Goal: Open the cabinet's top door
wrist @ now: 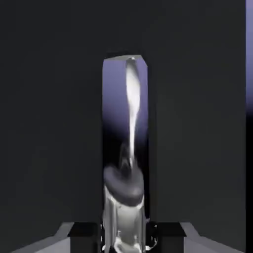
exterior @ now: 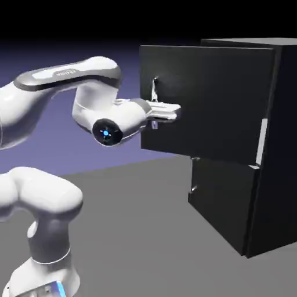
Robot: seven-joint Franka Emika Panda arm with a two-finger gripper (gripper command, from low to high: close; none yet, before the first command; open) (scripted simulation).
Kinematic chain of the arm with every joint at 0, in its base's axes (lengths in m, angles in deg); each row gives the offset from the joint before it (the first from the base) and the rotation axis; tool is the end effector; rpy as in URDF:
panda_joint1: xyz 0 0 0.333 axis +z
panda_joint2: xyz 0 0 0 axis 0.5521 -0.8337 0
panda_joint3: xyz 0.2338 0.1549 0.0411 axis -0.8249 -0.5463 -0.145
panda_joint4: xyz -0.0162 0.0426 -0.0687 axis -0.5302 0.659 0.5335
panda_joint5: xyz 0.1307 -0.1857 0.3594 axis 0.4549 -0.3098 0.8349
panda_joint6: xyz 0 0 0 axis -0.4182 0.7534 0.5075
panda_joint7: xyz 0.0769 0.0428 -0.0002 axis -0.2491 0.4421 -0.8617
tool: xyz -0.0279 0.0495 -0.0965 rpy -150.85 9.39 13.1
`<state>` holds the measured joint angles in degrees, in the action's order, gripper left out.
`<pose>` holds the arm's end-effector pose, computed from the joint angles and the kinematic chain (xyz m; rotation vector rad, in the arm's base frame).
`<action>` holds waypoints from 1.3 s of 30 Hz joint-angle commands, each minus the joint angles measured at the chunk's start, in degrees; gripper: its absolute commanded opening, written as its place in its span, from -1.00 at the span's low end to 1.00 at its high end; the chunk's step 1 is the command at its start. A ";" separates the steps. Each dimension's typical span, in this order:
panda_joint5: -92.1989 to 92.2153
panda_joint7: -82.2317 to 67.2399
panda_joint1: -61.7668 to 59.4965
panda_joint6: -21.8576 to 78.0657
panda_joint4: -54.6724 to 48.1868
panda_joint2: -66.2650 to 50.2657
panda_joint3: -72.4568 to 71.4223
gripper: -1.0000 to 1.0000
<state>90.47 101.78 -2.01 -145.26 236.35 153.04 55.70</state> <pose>0.3410 0.0221 0.5117 -0.0127 1.7130 1.2188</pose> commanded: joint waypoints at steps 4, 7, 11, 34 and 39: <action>-9.93 6.12 -5.27 8.83 1.15 2.33 3.54 -1.00; -16.84 9.16 -8.82 16.31 0.90 3.40 7.45 -1.00; -24.93 11.47 -11.95 26.28 -1.03 3.57 13.59 -1.00; -7.79 -3.06 -53.08 70.63 -8.04 -20.82 -3.90 -1.00; -16.64 -6.58 -49.87 82.69 -16.86 -31.01 5.82 -1.00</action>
<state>73.87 95.21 -51.88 -62.63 219.48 122.04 61.52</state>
